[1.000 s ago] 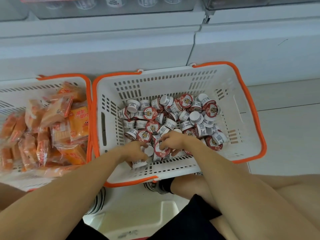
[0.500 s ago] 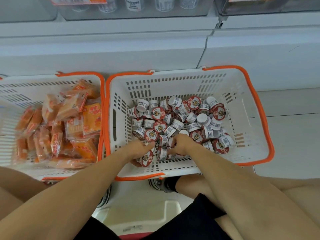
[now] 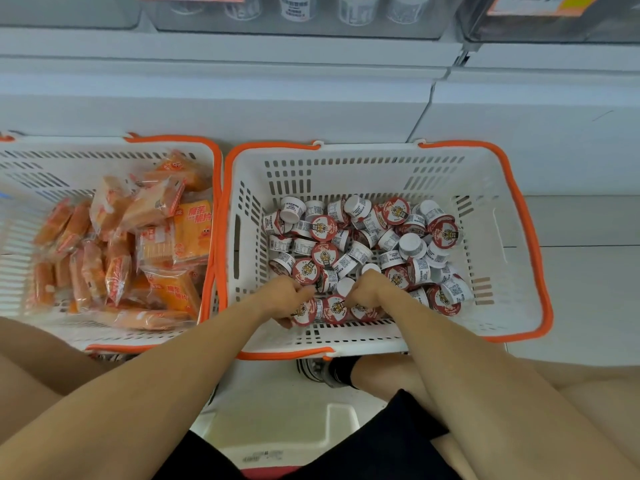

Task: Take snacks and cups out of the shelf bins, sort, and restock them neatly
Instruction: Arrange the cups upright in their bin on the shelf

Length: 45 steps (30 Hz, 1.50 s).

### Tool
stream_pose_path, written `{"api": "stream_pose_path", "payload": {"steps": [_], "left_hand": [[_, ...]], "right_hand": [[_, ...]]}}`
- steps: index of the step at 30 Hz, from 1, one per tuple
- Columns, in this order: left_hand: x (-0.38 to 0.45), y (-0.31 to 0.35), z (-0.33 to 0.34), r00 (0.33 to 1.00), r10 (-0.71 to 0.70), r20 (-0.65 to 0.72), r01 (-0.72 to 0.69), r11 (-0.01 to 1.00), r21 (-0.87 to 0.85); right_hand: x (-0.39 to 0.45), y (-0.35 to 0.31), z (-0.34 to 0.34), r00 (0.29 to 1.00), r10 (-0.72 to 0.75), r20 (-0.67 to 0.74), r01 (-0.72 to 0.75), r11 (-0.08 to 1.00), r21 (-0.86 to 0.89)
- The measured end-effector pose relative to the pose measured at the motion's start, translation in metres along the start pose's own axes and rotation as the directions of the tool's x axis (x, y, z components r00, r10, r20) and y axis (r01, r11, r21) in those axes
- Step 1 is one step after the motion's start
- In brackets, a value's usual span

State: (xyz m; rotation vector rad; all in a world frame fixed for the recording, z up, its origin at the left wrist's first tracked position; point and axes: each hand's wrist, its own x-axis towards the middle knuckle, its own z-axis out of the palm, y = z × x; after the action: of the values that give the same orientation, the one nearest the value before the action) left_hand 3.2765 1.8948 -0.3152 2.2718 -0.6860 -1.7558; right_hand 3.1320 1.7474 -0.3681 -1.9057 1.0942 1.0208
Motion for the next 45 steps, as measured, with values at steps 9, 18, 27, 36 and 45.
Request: {"api": "stream_pose_path", "payload": {"steps": [9, 18, 27, 36, 45], "left_hand": [[0.002, 0.001, -0.005, 0.996, -0.007, -0.09, -0.011, 0.98, -0.2], [0.018, 0.008, 0.017, 1.0, -0.004, 0.03, 0.001, 0.995, 0.103], [0.038, 0.017, 0.043, 0.98, 0.174, -0.093, -0.119, 0.897, 0.427], [0.065, 0.031, 0.06, 0.989, 0.058, -0.137, 0.006, 0.906, 0.424], [0.069, 0.039, 0.053, 0.993, -0.045, -0.112, 0.084, 0.921, 0.381]], "right_hand": [[-0.023, 0.015, -0.009, 1.0, -0.003, 0.004, 0.003, 0.999, 0.046], [-0.048, 0.032, -0.042, 0.997, -0.041, -0.061, 0.047, 0.994, 0.1], [-0.021, 0.046, -0.014, 0.98, -0.057, -0.192, 0.053, 0.998, -0.026], [-0.003, 0.051, -0.013, 0.992, -0.043, -0.117, 0.049, 0.998, 0.044], [0.002, 0.045, -0.01, 0.999, -0.007, -0.033, 0.011, 0.994, 0.107]]}}
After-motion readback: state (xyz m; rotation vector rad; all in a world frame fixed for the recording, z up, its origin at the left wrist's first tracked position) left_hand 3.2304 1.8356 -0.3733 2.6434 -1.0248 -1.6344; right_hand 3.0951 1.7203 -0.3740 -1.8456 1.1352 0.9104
